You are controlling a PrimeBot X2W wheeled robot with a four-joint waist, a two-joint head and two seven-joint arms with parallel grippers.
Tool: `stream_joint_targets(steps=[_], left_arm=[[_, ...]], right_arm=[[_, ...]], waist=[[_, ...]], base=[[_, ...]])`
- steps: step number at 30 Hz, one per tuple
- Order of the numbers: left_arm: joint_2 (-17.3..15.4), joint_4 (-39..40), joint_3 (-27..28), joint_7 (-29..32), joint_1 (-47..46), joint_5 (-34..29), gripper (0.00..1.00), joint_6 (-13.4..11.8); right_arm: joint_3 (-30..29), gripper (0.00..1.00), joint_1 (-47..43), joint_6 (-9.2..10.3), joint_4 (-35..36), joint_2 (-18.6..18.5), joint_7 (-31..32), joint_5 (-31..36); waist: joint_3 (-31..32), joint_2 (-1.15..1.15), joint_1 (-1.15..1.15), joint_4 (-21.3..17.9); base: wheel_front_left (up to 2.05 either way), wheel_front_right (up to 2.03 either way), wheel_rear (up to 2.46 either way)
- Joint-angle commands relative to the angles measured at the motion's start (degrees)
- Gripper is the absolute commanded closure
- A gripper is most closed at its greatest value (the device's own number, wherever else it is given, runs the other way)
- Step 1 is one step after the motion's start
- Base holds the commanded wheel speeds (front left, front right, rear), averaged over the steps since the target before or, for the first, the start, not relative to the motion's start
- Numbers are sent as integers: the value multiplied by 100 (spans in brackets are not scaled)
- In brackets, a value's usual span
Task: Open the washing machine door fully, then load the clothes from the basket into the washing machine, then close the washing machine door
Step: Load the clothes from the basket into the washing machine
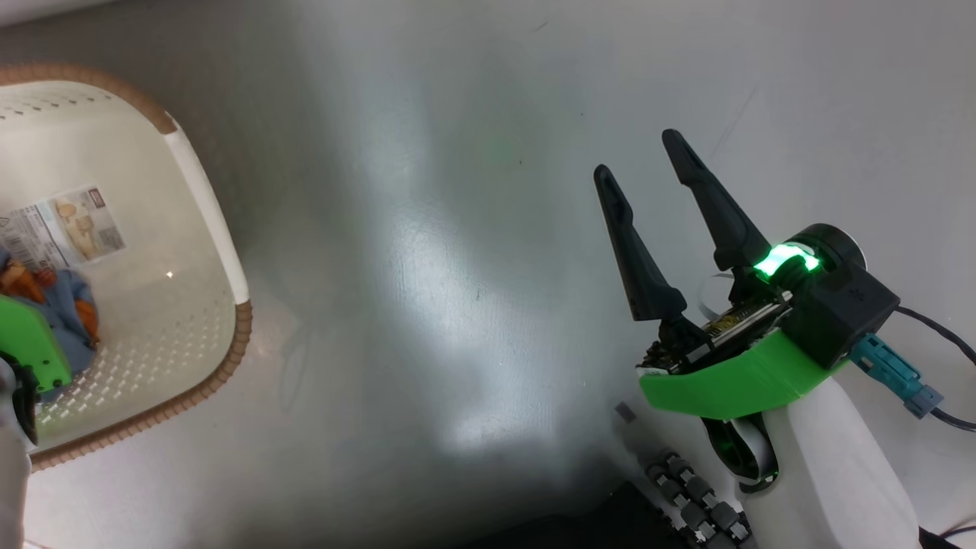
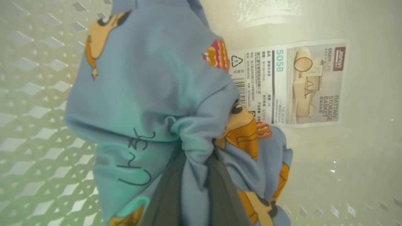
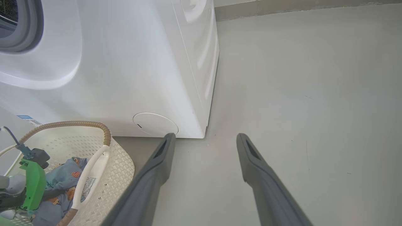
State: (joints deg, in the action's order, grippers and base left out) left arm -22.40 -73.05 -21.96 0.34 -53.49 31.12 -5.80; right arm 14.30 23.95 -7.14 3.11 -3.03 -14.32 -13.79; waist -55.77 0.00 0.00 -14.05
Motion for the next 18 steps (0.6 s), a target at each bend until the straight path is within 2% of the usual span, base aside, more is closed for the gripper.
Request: stream_joint_targets(steps=[1, 8, 14, 18], left_arm=[[-240, -26, 120, -67, 101, 46, 100, -47], [-123, 5, 283, -604, 194, 255, 100, -2], [112, 103, 382, -1258, 378, 378, 100, -9], [307, 303, 456, -1481, 552, 430, 100, -18]], right_arm=[[119, 0, -161, -35, 106, 15, -67, -27], [64, 0, -186, -35, 44, 15, -67, 34], [-72, 0, -299, -35, -24, 15, -67, 186], [-204, 0, -446, -35, -92, 15, -67, 342]], waist=[[14, 0, 0, 8], [281, 0, 0, 107], [716, 0, 0, 319], [1078, 0, 0, 527]], base=[[0, 0, 0], [0, 0, 0], [0, 0, 0], [0, 0, 0]])
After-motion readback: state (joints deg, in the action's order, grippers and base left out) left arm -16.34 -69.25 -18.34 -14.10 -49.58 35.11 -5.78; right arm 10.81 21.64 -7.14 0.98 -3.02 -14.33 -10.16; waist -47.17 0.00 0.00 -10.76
